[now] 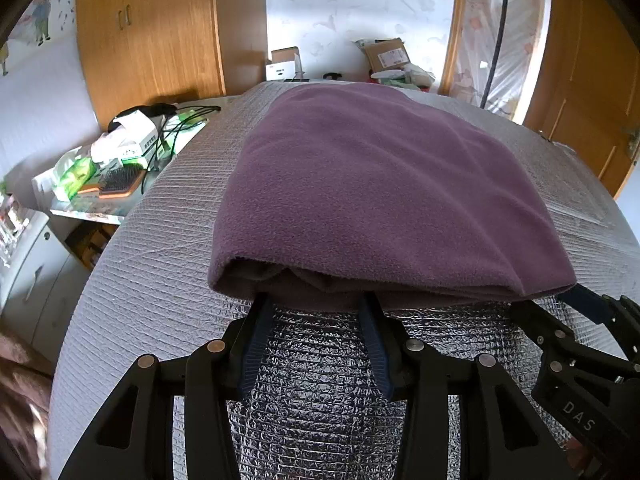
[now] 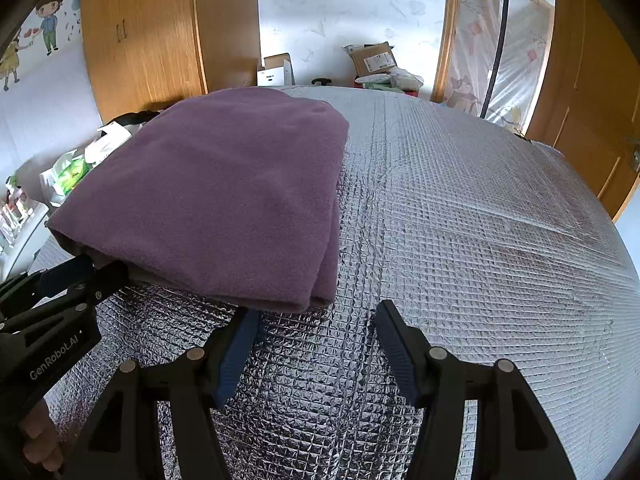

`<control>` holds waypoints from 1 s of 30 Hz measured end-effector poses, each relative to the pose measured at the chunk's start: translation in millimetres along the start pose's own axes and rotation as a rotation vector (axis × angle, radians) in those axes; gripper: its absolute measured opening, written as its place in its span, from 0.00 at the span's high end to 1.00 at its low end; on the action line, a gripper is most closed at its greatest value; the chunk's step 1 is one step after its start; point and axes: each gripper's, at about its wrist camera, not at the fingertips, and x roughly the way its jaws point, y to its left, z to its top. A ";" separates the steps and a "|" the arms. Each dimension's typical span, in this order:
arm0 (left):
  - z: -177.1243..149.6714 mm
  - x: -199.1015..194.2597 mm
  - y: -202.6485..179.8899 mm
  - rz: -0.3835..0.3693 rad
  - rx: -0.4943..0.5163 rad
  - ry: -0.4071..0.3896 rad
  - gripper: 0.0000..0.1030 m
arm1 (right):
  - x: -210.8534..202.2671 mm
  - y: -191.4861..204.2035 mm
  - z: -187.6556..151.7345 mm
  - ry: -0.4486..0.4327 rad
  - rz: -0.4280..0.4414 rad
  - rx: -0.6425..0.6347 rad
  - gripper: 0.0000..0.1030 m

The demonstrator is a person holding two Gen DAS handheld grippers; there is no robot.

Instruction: Fold clothes

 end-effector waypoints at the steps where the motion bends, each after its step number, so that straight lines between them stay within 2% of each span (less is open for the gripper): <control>1: 0.3 0.2 0.4 -0.001 -0.002 0.000 0.55 | -0.1 -0.1 -0.2 0.000 0.000 0.000 0.40; 30: -0.8 1.0 1.9 -0.004 -0.012 -0.002 0.55 | -1.2 0.0 -2.0 0.002 0.000 0.000 0.40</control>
